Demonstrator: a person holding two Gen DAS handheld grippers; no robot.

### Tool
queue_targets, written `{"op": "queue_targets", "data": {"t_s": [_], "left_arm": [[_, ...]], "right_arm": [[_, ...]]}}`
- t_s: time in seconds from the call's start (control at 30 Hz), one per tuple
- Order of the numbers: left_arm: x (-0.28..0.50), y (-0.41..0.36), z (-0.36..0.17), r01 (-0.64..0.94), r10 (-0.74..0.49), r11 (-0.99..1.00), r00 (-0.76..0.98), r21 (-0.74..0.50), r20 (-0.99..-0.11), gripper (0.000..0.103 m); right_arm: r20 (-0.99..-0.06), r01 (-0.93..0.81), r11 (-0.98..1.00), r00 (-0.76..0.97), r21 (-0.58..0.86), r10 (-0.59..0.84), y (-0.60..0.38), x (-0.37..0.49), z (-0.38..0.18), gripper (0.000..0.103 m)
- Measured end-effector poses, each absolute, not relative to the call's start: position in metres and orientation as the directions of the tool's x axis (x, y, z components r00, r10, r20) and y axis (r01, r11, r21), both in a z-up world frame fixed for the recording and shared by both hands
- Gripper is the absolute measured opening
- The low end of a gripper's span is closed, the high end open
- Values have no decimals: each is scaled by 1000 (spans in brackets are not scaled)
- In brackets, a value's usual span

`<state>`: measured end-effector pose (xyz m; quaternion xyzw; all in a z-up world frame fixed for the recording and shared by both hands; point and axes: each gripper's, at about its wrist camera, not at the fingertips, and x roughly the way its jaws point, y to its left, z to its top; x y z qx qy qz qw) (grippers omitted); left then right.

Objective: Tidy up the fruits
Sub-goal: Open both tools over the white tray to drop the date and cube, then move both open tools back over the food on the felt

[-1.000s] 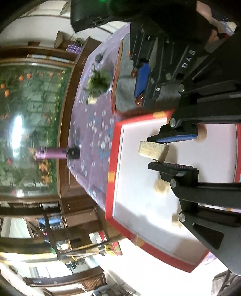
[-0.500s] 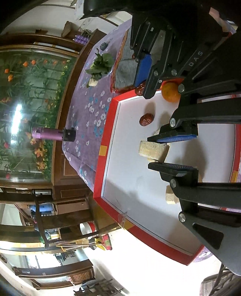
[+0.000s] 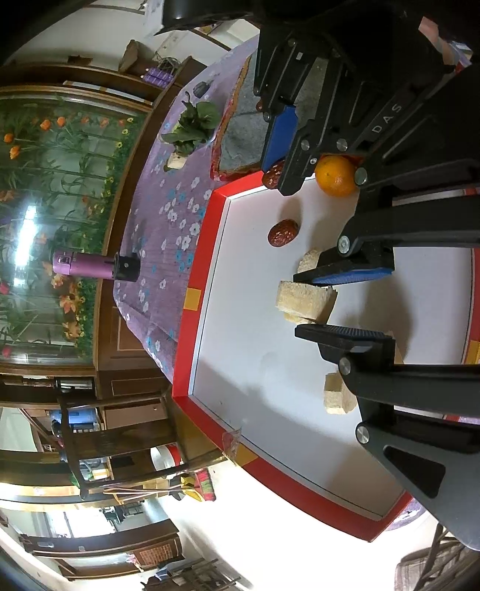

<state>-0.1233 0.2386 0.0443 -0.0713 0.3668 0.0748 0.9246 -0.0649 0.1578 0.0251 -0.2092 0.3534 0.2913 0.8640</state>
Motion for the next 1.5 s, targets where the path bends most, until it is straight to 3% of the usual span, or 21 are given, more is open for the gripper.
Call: {"op": "queue_targets", "data": {"t_s": [0.37,0.6,0.8,1.33,1.5], "left_arm": [[-123,246,43,-269,153,962,681,-51,-716,20],[-136,236,75,-274,191,961,741,-30,-644,31],[-142,219,96,-241,179,970,777,-22,-604,31],[-145,145,126,-125,131,991,810,50,-572,31],[-144,120,131,-94,122,993,815,78,-566,41]], "right_arm": [[-761,-652,733,572,-194,307,164,-62,14,22],[-691,-620,756,642,-212,332,149,-74,44,26],[-620,-586,786,696,-199,362,123,-87,85,32],[-523,-519,850,752,-95,400,40,-110,136,34],[-502,-485,871,774,-76,386,13,-113,144,38]]}}
